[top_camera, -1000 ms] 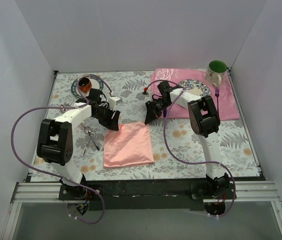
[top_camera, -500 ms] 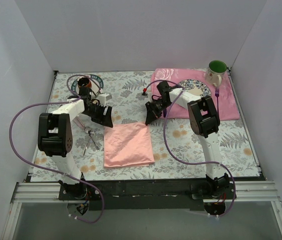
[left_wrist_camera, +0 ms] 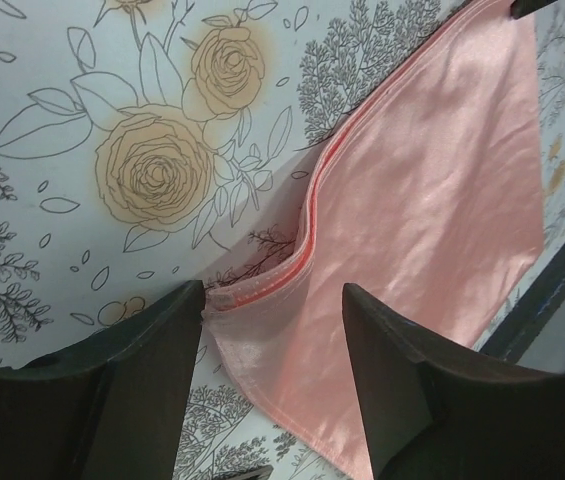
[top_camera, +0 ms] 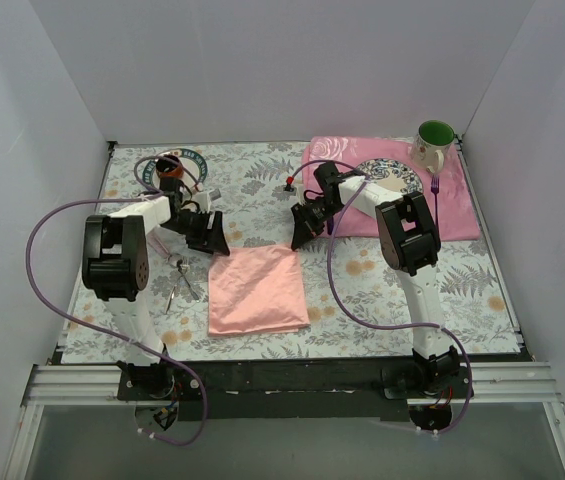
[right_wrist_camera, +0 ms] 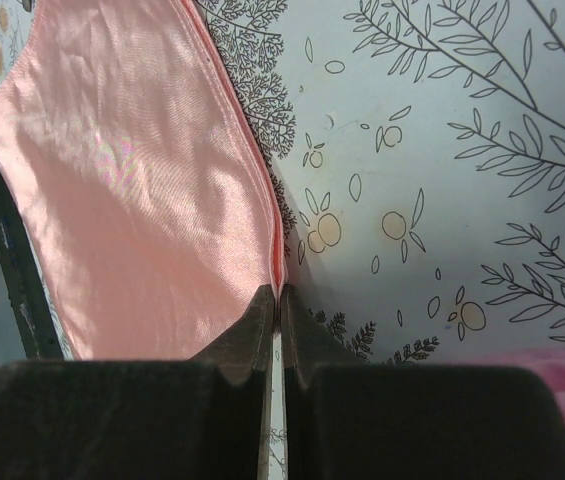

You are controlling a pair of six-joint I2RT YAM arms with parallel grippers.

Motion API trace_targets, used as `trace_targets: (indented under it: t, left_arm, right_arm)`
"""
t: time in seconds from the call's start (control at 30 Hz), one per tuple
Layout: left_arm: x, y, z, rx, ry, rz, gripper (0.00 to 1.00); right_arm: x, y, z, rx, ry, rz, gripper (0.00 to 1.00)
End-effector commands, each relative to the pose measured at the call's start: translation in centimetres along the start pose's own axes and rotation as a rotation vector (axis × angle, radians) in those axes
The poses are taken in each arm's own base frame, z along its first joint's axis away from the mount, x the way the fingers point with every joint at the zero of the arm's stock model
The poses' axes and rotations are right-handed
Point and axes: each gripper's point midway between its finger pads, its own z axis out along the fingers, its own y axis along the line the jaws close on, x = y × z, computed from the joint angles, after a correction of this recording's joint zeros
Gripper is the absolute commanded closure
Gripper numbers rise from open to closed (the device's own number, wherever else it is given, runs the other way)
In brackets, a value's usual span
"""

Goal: Fold the napkin into a case and place the utensils inside
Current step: Pick up the lower triangle-folded napkin from the folded-napkin.

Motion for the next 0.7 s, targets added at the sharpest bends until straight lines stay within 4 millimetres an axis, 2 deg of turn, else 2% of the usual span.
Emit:
trace_targets:
  t: [0.0,0.07,0.2,0.33,0.5,0.6,0.67]
  left_arm:
    - [0.6,-0.4,1.3,0.051,0.023,-0.055,0.43]
    - [0.3,-1.0,1.1,0.082,0.012,-0.041,0.43]
    - [-0.7,-3.8,0.6,0.162,-0.017,0.047,0.46]
    - [-0.5,-6.0,1.0,0.223,0.009,0.123,0.48]
    - [-0.2,-6.3,1.2,0.208,0.024,0.172,0.43]
    - [-0.7,-6.0,1.0,0.182,0.011,0.207,0.36]
    - [-1.3,-5.9,0.9,0.177,0.0,0.23,0.36]
  right_arm:
    - [0.2,-0.7,0.1,0.028,0.022,-0.007,0.99]
    - [0.4,-0.8,0.3,0.028,0.026,-0.003,0.99]
    - [0.6,-0.9,0.3,0.028,0.026,0.001,0.99]
    - [0.6,-0.9,0.3,0.025,0.025,0.001,0.99]
    - [0.4,-0.8,0.2,0.026,0.023,-0.007,0.99]
    - [0.4,-0.7,0.3,0.023,0.022,-0.009,0.99]
    - [0.4,-0.7,0.4,0.02,0.022,-0.005,0.99]
